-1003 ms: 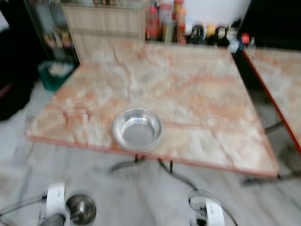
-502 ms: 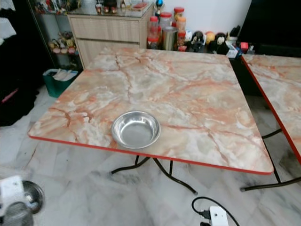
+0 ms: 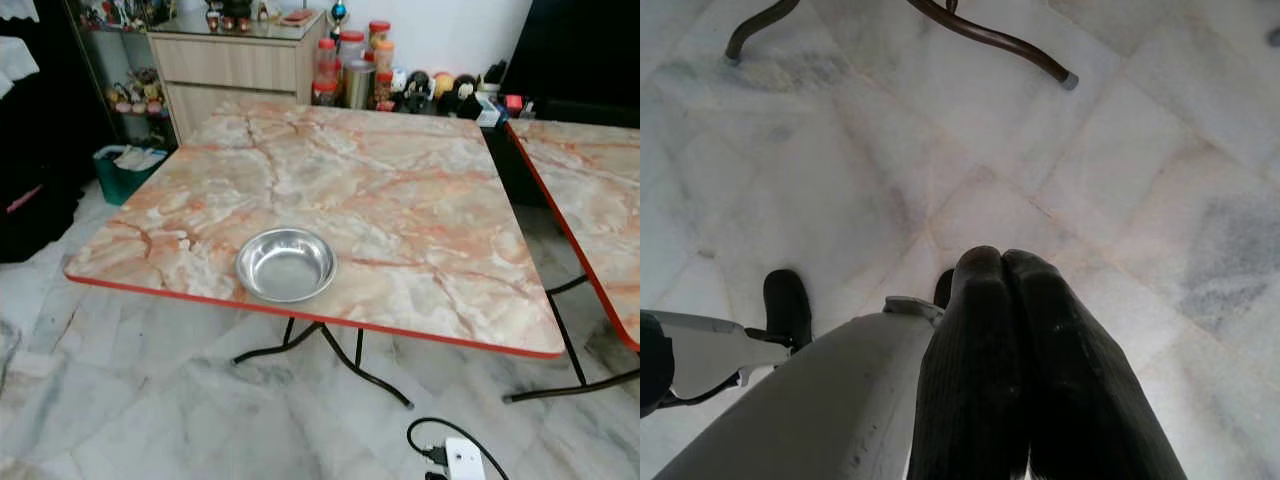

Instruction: Setting the table

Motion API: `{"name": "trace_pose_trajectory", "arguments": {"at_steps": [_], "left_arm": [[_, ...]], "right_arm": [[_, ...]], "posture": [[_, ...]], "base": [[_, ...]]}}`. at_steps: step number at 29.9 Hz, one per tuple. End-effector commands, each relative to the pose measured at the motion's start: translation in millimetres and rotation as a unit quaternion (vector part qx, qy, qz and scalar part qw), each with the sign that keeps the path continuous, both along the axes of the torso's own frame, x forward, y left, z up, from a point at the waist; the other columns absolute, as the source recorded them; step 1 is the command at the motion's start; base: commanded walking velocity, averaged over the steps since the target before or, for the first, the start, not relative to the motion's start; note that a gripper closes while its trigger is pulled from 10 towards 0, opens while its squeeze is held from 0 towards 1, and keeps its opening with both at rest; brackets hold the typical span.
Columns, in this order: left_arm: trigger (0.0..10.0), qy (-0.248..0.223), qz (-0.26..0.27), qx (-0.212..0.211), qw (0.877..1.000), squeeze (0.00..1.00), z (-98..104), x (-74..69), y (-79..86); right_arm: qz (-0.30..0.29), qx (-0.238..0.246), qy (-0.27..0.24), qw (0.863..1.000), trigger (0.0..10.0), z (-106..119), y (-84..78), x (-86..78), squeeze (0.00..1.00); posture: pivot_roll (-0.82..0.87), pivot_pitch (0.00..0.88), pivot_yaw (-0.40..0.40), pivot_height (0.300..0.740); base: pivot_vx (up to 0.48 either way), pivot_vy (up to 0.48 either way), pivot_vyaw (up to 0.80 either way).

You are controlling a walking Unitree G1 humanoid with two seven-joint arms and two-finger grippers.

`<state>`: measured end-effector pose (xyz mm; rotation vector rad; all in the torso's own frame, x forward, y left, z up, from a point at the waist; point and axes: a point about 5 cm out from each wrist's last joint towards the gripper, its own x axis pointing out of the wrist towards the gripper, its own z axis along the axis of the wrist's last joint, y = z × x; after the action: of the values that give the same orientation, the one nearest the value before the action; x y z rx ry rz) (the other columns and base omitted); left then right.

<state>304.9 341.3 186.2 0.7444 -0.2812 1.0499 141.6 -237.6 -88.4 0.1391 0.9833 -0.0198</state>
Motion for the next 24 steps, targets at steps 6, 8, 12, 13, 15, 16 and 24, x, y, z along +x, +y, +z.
{"name": "trace_pose_trajectory", "arguments": {"at_steps": [6,8,12,13,15,16,24], "left_arm": [[10.0,-0.074,-0.196,0.010,0.978,0.00,52,36.6,-58.7],[10.0,-0.076,-0.257,0.016,0.963,0.00,61,44.9,-82.8],[10.0,-0.062,-0.348,-0.003,0.935,0.00,70,57.6,-125.4],[10.0,-0.062,-0.348,-0.003,0.935,0.00,70,57.6,-125.4],[10.0,-0.055,-0.434,-0.097,0.894,0.00,70,66.9,-158.2],[10.0,-0.055,-0.434,-0.097,0.894,0.00,70,66.9,-158.2],[10.0,-0.016,-0.545,-0.352,0.761,0.00,48,82.2,-220.2]], "right_arm": [[-0.002,-0.002,0.000,1.000,10.0,1,-2.3,1.0,0.00],[-0.002,-0.002,0.000,1.000,10.0,1,-2.3,1.0,0.00],[-0.003,-0.002,0.000,1.000,10.0,1,-2.2,1.1,0.00],[-0.003,-0.002,0.000,1.000,10.0,1,-2.2,1.1,0.00],[-0.004,-0.001,-0.001,1.000,10.0,1,-1.7,1.2,0.00],[-0.004,-0.001,-0.001,1.000,10.0,1,-1.7,1.2,0.00],[-0.004,0.001,0.000,1.000,10.0,1,-1.1,0.9,0.00]], "posture": [[0.04,0.021,-0.011,0.740],[0.04,0.026,-0.010,0.740],[0.04,0.028,-0.006,0.740],[0.04,0.028,-0.006,0.740],[0.04,0.030,-0.002,0.740],[0.04,0.030,-0.002,0.740],[0.04,0.037,0.004,0.740]], "base": [[0.000,0.000,0.00],[0.000,0.000,0.00],[0.000,0.000,0.00],[0.000,0.000,0.00],[0.000,0.000,0.00],[0.000,0.000,0.00],[0.000,0.000,0.00]]}}
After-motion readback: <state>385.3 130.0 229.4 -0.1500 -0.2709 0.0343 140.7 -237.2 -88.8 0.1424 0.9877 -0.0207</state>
